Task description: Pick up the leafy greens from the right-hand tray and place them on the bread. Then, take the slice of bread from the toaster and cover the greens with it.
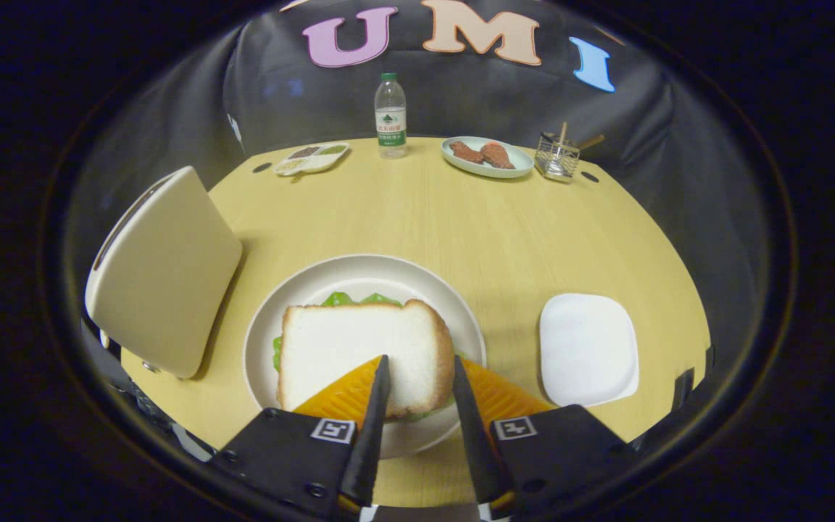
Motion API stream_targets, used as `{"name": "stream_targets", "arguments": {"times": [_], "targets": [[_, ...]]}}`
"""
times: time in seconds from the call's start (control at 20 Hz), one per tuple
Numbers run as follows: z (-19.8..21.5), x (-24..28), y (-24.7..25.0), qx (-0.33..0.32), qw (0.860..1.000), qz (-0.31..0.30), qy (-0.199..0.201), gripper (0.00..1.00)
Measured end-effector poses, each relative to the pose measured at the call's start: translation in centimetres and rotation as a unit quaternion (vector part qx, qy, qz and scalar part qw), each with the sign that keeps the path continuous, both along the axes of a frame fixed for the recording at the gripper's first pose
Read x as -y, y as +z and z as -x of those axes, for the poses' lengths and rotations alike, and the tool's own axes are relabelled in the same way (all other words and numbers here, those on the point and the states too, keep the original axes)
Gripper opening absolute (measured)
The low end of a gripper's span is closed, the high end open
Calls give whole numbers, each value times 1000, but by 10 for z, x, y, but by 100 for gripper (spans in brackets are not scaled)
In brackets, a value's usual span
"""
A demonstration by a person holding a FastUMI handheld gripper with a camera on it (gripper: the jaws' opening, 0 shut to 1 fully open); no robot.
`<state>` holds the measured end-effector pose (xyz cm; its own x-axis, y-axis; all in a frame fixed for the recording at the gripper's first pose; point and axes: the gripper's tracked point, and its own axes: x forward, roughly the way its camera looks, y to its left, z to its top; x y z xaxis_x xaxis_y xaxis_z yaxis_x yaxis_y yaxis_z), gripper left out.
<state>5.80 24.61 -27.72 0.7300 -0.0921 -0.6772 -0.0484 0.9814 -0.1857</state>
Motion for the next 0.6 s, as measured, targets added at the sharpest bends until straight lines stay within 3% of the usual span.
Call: {"name": "stream_targets", "arguments": {"times": [0.25,0.55,0.6], "targets": [[-5,8,7,20,999,40,16,68],[-10,4,25,62,997,11,36,97],[-13,1,33,76,996,0,40,97]]}}
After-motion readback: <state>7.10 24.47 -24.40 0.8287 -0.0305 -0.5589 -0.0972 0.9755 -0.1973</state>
